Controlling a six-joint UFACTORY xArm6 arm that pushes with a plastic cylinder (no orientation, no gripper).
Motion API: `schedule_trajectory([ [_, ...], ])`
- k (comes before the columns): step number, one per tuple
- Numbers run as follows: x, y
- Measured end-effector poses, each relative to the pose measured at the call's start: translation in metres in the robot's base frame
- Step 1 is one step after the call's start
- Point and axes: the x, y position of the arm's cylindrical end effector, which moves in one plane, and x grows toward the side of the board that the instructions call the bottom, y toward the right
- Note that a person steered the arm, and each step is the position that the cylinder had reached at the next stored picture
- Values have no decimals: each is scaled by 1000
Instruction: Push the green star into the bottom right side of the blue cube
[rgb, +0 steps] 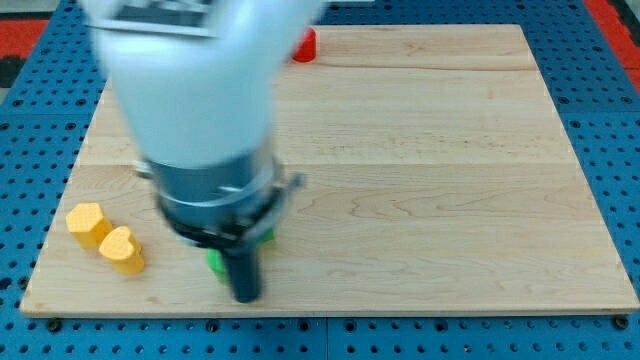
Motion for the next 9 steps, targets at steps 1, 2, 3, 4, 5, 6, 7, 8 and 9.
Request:
schedule_trajectory([
  [1, -5, 4],
  [2, -32, 40],
  [3, -51, 34],
  [4, -47, 16],
  [5, -135, -11],
  [6, -202, -39],
  [7, -176, 0],
  [8, -151, -2],
  [9, -186, -57],
])
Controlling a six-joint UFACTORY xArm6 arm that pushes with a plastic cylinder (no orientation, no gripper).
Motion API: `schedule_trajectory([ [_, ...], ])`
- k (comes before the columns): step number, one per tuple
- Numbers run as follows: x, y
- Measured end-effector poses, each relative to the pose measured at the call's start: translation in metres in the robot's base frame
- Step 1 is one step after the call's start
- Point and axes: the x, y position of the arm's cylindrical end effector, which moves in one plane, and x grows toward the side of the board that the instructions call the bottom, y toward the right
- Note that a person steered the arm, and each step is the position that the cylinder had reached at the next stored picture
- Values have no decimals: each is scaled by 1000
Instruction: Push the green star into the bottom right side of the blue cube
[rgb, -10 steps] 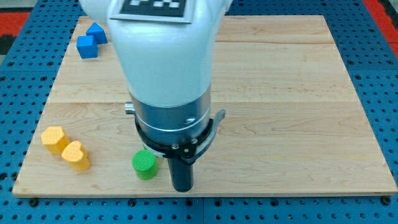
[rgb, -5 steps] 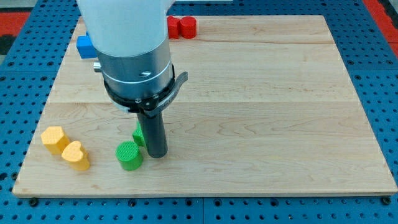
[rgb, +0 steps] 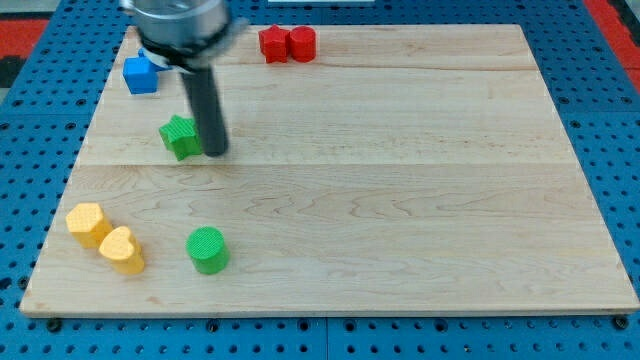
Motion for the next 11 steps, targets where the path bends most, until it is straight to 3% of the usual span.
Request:
schedule_trajectory([
  [2, 55, -39],
  [4, -38, -38],
  [5, 7, -24],
  [6, 1, -64],
  [7, -42, -73],
  [9, -48, -71],
  [10, -37, -48],
  [11, 51, 43],
])
